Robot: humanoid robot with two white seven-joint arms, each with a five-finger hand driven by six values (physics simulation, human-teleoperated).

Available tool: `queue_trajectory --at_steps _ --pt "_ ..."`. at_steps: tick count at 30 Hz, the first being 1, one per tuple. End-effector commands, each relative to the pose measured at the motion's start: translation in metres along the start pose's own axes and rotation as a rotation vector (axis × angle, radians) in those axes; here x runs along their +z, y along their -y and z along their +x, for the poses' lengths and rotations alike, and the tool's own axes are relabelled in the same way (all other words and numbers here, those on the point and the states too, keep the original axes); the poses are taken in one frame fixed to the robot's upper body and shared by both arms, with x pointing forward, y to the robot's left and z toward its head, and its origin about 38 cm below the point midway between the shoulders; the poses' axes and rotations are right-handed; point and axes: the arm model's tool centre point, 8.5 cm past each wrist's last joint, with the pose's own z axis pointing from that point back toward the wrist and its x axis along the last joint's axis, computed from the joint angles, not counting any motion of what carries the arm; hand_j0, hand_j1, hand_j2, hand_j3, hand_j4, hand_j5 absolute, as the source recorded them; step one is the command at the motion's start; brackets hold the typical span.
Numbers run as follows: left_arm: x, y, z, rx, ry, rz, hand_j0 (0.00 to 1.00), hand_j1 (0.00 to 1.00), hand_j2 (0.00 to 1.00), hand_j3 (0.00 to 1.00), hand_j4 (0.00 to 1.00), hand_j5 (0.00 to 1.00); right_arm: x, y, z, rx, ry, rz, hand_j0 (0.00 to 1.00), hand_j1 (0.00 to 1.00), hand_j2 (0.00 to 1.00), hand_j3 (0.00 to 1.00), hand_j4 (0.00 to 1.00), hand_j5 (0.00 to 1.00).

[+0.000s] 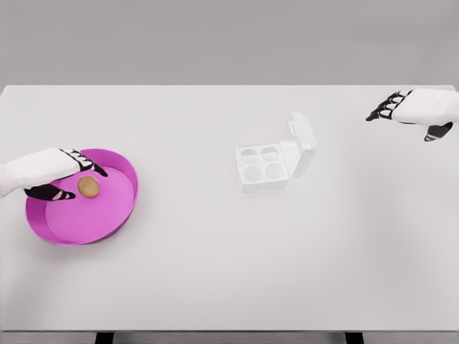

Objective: Pack egg into the box and close the box lid

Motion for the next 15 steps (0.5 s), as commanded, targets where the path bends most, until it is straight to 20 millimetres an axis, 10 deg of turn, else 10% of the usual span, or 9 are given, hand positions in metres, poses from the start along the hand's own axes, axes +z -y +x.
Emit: queue_trajectory --at_steps 1,15 --pt "-0.003 0.002 0.002 0.009 0.008 0.000 0.77 0.77 0.77 0.77 0.77 0.77 0.000 0.001 0.000 -0.004 -0.001 -0.005 1.00 1.00 1.00 1.00 1.00 1.00" --pt "-0.011 0.013 -0.001 0.042 0.003 -0.010 0.76 0.76 0.76 0.76 0.76 0.76 0.000 -0.002 0.001 -0.005 0.001 0.001 1.00 1.00 1.00 1.00 1.00 1.00"
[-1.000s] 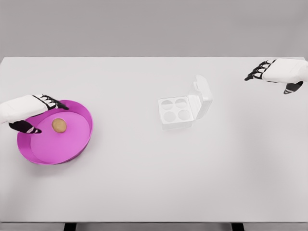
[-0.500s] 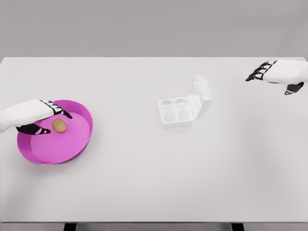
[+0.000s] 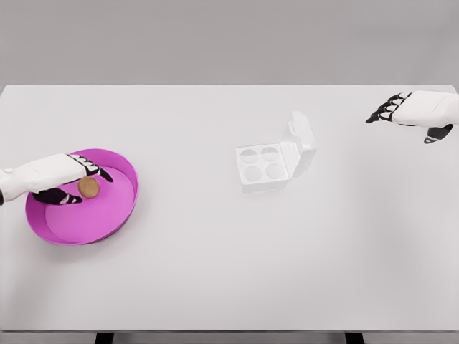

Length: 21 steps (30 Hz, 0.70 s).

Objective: Pack egg into the box and close the box lid

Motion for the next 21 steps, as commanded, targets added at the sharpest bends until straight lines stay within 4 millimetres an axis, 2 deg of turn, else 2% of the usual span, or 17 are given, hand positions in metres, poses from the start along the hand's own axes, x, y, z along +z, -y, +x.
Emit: queue_trajectory --at_steps 1,14,21 --pt "-0.0009 0.0023 -0.0016 0.011 -0.004 0.000 0.76 0.76 0.76 0.76 0.76 0.76 -0.0005 0.0003 0.0005 -0.004 0.001 -0.004 1.00 1.00 1.00 1.00 1.00 1.00" --pt "-0.0005 0.0057 -0.0056 0.018 -0.017 -0.009 0.74 0.74 0.74 0.74 0.74 0.74 -0.0011 0.0006 0.0009 -0.003 0.003 -0.003 1.00 1.00 1.00 1.00 1.00 1.00" --pt "-0.0005 0.0056 -0.0055 0.019 -0.016 -0.008 0.61 0.61 0.61 0.61 0.61 0.61 -0.0005 0.0002 0.0005 -0.004 0.001 -0.002 1.00 1.00 1.00 1.00 1.00 1.00"
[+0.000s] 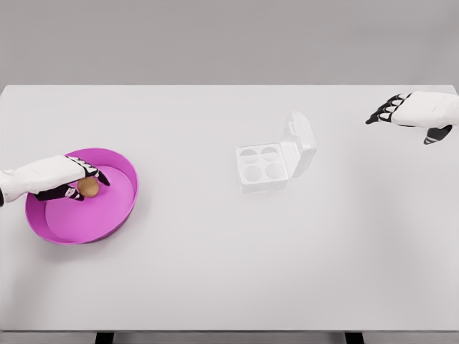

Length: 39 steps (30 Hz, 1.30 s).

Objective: Pack egg into the box and close the box lid

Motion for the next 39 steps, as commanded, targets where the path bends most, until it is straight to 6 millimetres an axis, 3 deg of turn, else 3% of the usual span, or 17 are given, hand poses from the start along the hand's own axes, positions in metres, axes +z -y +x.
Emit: queue_trajectory --at_steps 1,11,31,39 --pt "0.000 0.000 -0.001 -0.004 -0.003 -0.003 0.60 0.60 0.60 0.60 0.60 0.60 0.000 0.001 0.000 -0.004 -0.001 -0.004 1.00 1.00 1.00 1.00 1.00 1.00" --pt "0.001 -0.001 0.000 -0.005 -0.001 0.000 0.44 0.44 0.44 0.44 0.44 0.44 0.000 0.001 -0.001 -0.002 -0.002 -0.005 1.00 1.00 1.00 1.00 1.00 1.00" --pt "0.000 -0.018 0.015 -0.035 0.043 0.046 0.38 0.38 0.38 0.38 0.38 0.38 0.001 0.004 0.000 0.005 -0.001 -0.007 1.00 1.00 1.00 1.00 1.00 1.00" --pt "-0.004 -0.033 0.025 -0.041 0.080 0.098 0.35 0.35 0.35 0.35 0.35 0.35 0.001 0.004 0.000 0.006 0.000 -0.007 1.00 1.00 1.00 1.00 1.00 1.00"
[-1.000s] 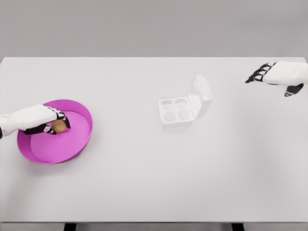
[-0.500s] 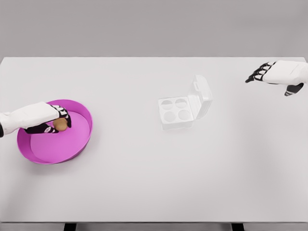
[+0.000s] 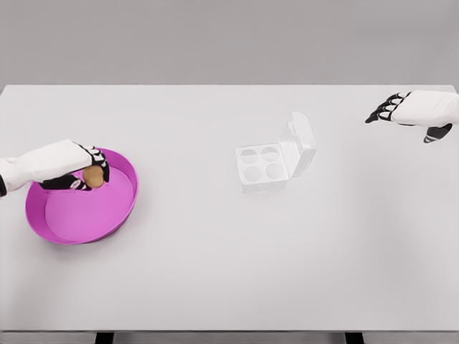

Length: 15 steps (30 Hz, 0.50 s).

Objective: Pack egg into the box and close the box lid

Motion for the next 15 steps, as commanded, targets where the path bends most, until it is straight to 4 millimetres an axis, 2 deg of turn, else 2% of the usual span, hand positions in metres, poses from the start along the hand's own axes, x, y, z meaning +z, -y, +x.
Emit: queue_trajectory --at_steps 1,6,11,15 --pt "-0.005 -0.002 0.004 0.020 0.021 0.026 0.35 0.35 0.35 0.35 0.35 0.35 0.000 0.001 0.000 -0.003 -0.001 -0.005 1.00 1.00 1.00 1.00 1.00 1.00" --pt "-0.015 -0.008 0.010 0.028 0.046 0.061 0.34 0.34 0.34 0.34 0.34 0.34 0.000 0.002 0.000 -0.001 0.001 -0.007 1.00 1.00 1.00 1.00 1.00 1.00" --pt "-0.016 -0.013 0.011 0.037 0.056 0.079 0.33 0.33 0.33 0.33 0.33 0.33 0.002 0.005 -0.002 -0.006 -0.007 -0.021 1.00 1.00 1.00 1.00 1.00 1.00" --pt "-0.030 -0.016 0.020 0.054 0.090 0.115 0.33 0.33 0.33 0.33 0.33 0.33 0.001 0.006 -0.002 -0.006 -0.006 -0.023 1.00 1.00 1.00 1.00 1.00 1.00"
